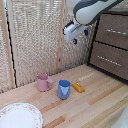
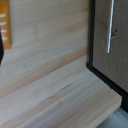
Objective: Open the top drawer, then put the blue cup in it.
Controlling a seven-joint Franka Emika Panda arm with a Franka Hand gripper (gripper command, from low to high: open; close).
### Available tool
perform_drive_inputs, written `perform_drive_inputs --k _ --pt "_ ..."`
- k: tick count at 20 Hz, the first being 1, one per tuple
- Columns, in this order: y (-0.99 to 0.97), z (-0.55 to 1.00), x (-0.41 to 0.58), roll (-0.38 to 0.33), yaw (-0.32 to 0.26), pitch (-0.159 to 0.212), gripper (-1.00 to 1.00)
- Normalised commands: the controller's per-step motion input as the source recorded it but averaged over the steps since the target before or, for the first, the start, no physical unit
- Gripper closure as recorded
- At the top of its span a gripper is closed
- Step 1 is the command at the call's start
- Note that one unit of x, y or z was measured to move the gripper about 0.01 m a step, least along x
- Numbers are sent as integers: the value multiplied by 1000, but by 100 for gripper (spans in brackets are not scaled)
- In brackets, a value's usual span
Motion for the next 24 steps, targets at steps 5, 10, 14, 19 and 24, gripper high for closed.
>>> perform_drive_inputs --k 5,10,14,19,24 --pt "-255 0 -3 -375 43 -1 -100" --pt "-255 0 -30 -375 61 -4 -100" --pt "-262 0 -40 -375 77 -25 -100" --pt "-266 0 -46 -375 79 -27 -100" --pt "-407 0 -60 -368 49 -21 -100"
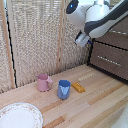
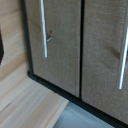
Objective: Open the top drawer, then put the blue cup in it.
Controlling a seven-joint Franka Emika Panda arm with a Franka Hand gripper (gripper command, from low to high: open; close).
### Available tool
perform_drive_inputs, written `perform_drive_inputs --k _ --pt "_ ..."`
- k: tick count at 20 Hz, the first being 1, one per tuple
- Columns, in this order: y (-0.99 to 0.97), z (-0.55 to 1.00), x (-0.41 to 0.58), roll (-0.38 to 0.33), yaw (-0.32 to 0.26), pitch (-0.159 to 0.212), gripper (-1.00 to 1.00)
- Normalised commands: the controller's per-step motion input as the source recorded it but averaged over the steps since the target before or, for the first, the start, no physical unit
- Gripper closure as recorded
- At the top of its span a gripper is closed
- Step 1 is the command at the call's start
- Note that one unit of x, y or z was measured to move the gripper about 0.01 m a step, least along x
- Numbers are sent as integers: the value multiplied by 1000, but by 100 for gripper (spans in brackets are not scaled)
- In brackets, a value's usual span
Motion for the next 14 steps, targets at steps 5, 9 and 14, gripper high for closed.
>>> perform_drive_inputs --k 5,9,14 --pt "-615 0 -69 -327 4 -4 -100" --pt "-642 0 -76 -309 9 -3 -100" --pt "-596 30 -105 -291 38 -1 -100"
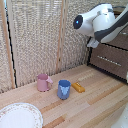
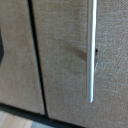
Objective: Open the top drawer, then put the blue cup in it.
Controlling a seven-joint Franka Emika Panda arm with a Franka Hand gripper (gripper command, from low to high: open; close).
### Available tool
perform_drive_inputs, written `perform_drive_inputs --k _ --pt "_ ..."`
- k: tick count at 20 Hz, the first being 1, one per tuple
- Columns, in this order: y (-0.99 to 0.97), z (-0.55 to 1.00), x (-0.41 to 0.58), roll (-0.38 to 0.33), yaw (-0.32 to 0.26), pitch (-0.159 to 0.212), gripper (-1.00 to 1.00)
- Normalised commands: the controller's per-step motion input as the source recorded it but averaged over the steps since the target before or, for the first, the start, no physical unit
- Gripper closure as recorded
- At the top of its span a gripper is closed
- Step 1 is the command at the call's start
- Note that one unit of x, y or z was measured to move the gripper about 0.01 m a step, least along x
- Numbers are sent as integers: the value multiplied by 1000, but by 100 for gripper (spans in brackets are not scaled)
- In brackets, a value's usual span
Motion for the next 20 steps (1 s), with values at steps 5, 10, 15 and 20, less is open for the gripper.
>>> perform_drive_inputs --k 5,10,15,20 --pt "-519 127 -150 -267 78 -7 -100" --pt "-582 22 -57 -165 116 18 -100" --pt "-691 6 -2 1 154 117 -100" --pt "-355 70 3 100 92 67 100"
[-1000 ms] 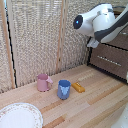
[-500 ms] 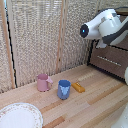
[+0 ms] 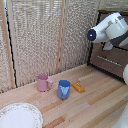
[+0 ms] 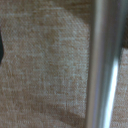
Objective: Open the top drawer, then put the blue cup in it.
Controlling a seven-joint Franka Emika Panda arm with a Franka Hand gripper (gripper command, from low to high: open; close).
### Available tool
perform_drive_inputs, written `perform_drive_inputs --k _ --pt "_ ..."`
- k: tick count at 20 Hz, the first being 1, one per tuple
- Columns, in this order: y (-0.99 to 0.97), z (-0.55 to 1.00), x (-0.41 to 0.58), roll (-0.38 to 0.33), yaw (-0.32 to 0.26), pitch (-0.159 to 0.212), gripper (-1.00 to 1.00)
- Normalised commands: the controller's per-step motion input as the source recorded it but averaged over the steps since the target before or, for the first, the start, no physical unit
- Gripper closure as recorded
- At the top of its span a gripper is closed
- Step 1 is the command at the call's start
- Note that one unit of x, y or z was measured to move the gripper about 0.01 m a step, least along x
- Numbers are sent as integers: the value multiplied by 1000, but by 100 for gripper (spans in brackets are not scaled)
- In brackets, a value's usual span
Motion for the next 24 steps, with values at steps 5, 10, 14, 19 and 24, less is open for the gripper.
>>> perform_drive_inputs --k 5,10,14,19,24 --pt "-289 54 22 151 32 21 100" --pt "-69 -24 4 70 0 4 100" --pt "302 -82 0 14 0 -1 100" --pt "749 -119 6 0 0 -1 100" --pt "934 -79 295 39 -15 52 100"
